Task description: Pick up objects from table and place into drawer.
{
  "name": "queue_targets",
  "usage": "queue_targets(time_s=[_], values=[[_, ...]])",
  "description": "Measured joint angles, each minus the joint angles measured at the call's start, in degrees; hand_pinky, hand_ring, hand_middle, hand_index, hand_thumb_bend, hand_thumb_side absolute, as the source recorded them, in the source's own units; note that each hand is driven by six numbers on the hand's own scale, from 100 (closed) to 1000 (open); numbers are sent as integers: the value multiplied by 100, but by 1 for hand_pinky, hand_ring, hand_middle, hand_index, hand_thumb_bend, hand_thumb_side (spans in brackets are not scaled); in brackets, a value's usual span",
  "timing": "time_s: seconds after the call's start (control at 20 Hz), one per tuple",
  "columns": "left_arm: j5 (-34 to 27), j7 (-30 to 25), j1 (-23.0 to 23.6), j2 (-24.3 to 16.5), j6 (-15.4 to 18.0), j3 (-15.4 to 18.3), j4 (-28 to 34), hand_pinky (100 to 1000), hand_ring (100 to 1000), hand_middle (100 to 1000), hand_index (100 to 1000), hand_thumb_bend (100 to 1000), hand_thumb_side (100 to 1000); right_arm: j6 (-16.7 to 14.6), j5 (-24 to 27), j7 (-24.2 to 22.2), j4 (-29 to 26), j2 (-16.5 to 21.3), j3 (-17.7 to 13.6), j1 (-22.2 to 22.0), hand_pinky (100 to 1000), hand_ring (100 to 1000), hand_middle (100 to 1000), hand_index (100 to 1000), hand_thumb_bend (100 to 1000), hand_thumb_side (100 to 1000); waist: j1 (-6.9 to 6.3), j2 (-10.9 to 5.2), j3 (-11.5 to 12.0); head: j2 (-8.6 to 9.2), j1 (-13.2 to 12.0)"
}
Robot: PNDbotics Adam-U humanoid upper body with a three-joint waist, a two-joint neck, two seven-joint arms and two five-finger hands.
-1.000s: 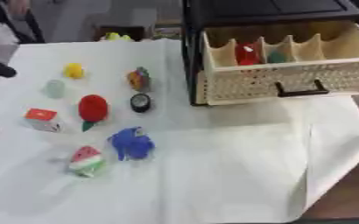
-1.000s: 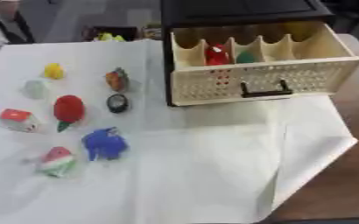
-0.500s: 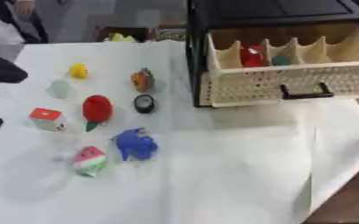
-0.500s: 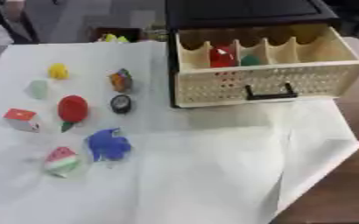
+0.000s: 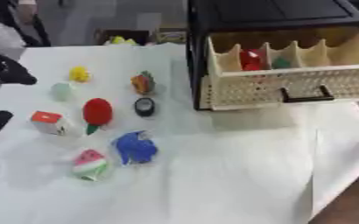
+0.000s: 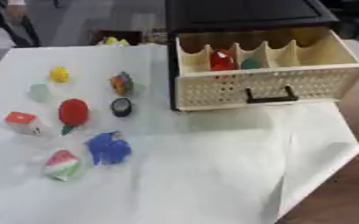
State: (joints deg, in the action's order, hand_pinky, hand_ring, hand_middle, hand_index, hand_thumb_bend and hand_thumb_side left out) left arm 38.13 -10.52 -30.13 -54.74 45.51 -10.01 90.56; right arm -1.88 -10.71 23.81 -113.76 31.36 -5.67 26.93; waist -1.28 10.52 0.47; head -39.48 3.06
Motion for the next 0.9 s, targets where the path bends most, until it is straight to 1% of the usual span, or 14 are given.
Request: queue_targets(time_s=[0.1, 0.25, 0.3, 0.45, 0.5, 0.65, 0.7, 0.9], values=[[66, 24, -95, 56, -49, -94, -152, 722, 825, 756, 958, 100, 923, 0, 3, -1, 0, 0, -1, -3, 303, 548, 535, 828, 243, 886, -2, 9, -8, 29, -5], [130, -25, -217, 140, -141, -228, -366, 745, 842, 772, 980, 100, 955, -1, 11, -13, 0, -5, -1, -4, 303, 548, 534, 828, 240, 885, -5, 12, -8, 37, -16], [150, -56, -243, 157, -173, -268, -428, 755, 850, 782, 987, 100, 983, -1, 19, -17, 0, -10, -2, -5, 302, 547, 534, 827, 241, 883, -9, 15, -10, 45, -18], [234, -163, -316, 204, -275, -353, -600, 776, 867, 805, 1000, 100, 1000, 4, 25, -24, 0, -31, -3, -8, 301, 546, 533, 827, 239, 876, -28, 22, -11, 64, -22], [276, -205, -333, 221, -317, -370, -655, 789, 878, 822, 1000, 135, 1000, 8, 25, -29, 0, -38, -3, -12, 300, 545, 532, 826, 239, 873, -32, 26, -12, 76, -23], [412, -337, -408, 297, -448, -439, -817, 808, 900, 873, 1000, 201, 1000, 12, 28, -38, 0, -43, -19, -22, 297, 544, 531, 826, 240, 870, -37, 34, -23, 81, -26], [459, -381, -434, 318, -492, -461, -866, 816, 911, 905, 1000, 246, 1000, 13, 29, -42, 0, -44, -30, -23, 298, 543, 531, 826, 236, 868, -38, 39, -27, 83, -27], [711, -552, -532, 417, -702, -503, -1042, 824, 918, 904, 1000, 343, 1000, 12, 41, -59, 0, -47, -35, -25, 295, 542, 530, 825, 238, 866, -46, 48, -46, 85, -37]])
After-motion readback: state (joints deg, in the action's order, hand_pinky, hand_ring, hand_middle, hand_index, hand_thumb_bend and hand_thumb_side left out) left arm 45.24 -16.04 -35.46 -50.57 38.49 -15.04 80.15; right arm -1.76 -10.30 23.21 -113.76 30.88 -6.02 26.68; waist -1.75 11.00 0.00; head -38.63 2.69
